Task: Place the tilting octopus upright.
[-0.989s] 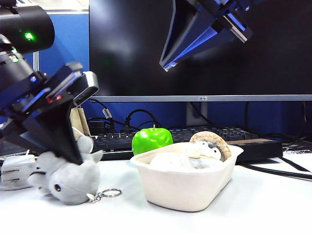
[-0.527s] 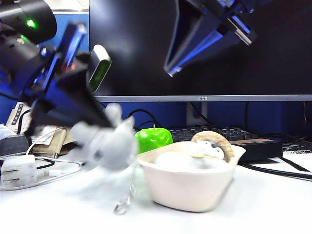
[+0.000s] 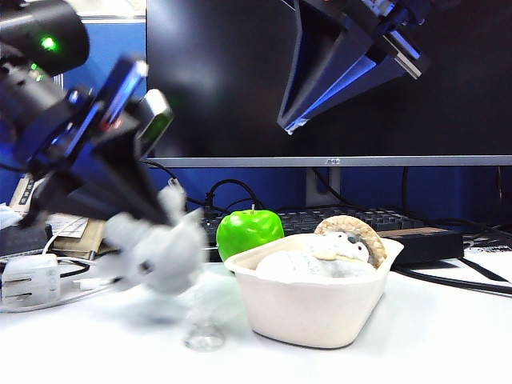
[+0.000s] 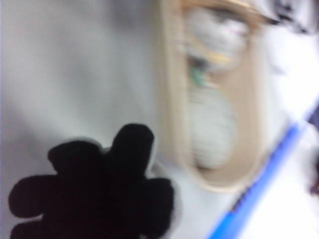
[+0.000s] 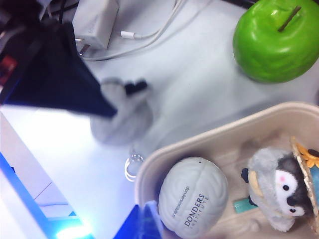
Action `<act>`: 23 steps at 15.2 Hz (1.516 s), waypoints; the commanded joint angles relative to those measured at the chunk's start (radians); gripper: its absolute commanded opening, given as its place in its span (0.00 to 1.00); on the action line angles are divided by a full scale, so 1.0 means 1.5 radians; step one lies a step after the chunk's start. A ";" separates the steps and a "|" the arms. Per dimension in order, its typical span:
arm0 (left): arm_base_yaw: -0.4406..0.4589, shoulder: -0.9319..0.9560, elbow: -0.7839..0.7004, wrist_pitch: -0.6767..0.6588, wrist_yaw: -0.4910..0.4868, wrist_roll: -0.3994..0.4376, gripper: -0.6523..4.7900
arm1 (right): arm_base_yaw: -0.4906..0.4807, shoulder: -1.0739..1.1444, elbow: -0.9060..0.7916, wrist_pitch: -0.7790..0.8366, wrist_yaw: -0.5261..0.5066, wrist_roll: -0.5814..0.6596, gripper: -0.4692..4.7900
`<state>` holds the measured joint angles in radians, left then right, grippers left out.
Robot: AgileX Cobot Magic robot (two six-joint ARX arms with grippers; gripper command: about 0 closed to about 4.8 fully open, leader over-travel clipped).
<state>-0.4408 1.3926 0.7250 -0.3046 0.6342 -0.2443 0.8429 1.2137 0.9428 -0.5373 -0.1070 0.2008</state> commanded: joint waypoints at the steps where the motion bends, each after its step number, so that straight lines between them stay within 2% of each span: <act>1: 0.038 -0.001 0.001 0.002 0.052 0.001 0.11 | 0.001 -0.003 0.004 0.006 -0.002 -0.002 0.08; 2: 0.074 -0.001 0.001 0.017 0.149 0.000 0.11 | 0.001 -0.003 0.004 0.007 -0.002 -0.002 0.08; 4: 0.111 -0.001 0.001 0.031 0.248 -0.005 0.11 | 0.001 -0.003 0.004 0.007 -0.002 -0.002 0.08; 5: 0.133 -0.001 0.001 0.045 0.352 -0.005 0.11 | 0.001 -0.003 0.004 0.008 -0.002 -0.002 0.08; 7: 0.136 -0.001 0.001 0.070 0.473 -0.004 0.11 | 0.001 -0.003 0.004 0.014 -0.002 -0.002 0.08; 9: 0.133 -0.001 0.001 0.080 0.521 -0.002 0.11 | 0.001 -0.003 0.004 0.014 -0.002 -0.002 0.08; 16: 0.134 0.009 0.001 0.084 0.538 0.002 0.11 | 0.002 -0.002 0.004 0.022 -0.003 -0.002 0.08; 17: 0.133 0.009 0.001 0.085 0.538 0.000 0.11 | 0.002 -0.002 0.004 0.038 -0.022 -0.002 0.08; 19: 0.133 0.008 0.001 0.085 0.538 0.000 0.11 | 0.002 0.006 0.004 0.118 -0.129 -0.002 0.08; 21: 0.134 0.008 0.001 0.085 0.538 0.000 0.11 | 0.003 0.017 0.004 0.142 -0.150 -0.002 0.08; 23: 0.134 0.008 0.006 0.096 0.538 -0.002 0.11 | 0.003 0.037 0.004 0.127 -0.152 -0.002 0.25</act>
<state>-0.2405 1.4075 0.7250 -0.1829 1.4296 -0.2447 0.8471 1.2606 0.9432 -0.3416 -0.3290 0.2005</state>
